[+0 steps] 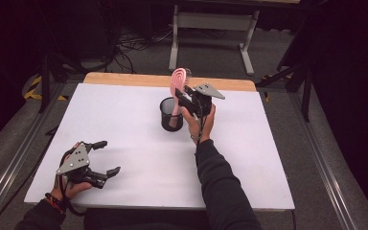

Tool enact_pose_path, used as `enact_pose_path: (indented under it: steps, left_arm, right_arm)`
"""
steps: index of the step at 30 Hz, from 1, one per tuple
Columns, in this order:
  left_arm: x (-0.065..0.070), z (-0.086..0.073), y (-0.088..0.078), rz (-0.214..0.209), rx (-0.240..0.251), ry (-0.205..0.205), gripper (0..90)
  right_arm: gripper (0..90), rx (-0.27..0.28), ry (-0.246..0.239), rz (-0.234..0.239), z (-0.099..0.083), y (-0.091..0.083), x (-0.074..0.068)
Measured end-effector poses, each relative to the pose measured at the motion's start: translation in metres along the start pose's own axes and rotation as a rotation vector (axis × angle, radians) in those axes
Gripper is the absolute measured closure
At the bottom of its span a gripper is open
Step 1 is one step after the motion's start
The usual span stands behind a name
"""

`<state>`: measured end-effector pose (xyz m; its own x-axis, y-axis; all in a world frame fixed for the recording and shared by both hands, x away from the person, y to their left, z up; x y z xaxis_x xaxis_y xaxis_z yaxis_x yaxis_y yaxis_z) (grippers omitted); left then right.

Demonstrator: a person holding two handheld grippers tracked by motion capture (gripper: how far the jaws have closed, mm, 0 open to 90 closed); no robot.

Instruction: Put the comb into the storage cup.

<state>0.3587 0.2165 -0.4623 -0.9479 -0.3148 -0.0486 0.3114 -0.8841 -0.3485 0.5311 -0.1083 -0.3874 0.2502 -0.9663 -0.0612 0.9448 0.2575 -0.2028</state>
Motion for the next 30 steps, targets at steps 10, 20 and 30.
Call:
enact_pose_path:
  steps: [10,20,30]
  left_arm:
    - [-0.001,0.0,-0.001,0.006,0.006,-0.002,4.8]
    - [-0.002,0.001,-0.003,0.014,0.009,0.0,4.7]
    - [-0.002,0.002,-0.004,0.016,0.01,0.002,4.7]
  right_arm:
    - [53.0,-0.011,-0.006,-0.019,0.0,-0.001,0.004]
    - [49.9,-0.008,-0.036,-0.028,0.004,-0.004,0.005]
    - [47.0,0.022,-0.074,-0.034,0.011,-0.009,0.004]
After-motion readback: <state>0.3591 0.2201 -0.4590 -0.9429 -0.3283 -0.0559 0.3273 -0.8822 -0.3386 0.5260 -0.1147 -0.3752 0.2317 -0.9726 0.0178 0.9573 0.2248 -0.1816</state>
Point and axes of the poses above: each handheld gripper's, and its own axes: y roughly forward along the jaws, z roughly out of its top, x roughly to its right, the point moved 3 cm from there along y, roughly forward along the jaws, and after that the axes turned 15 degrees about -z, right-handed, at the moved point
